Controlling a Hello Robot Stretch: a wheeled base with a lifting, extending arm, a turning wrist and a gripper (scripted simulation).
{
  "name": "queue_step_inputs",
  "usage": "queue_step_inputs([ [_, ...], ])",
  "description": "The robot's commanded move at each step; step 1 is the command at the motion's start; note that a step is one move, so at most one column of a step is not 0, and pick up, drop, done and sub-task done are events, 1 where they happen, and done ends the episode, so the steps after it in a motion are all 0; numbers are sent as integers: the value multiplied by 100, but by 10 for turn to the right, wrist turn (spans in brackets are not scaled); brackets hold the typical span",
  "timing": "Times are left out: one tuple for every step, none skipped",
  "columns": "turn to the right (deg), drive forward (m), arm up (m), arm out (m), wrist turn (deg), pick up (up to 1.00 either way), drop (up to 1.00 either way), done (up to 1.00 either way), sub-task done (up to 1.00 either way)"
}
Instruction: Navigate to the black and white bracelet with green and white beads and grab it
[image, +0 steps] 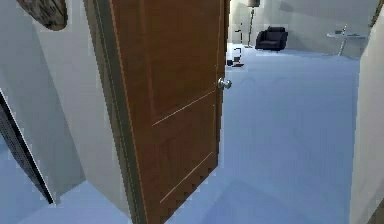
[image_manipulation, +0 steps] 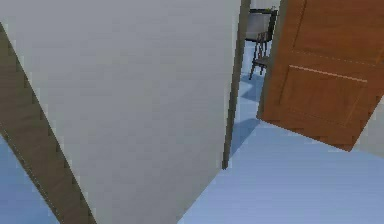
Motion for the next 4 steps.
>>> queue_step_inputs([
  [30,0,0,0,0,0,0,0,0],
  [0,40,0,0,0,0,0,0,0],
  [300,0,0,0,0,0,0,0,0],
  [30,0,0,0,0,0,0,0,0],
])
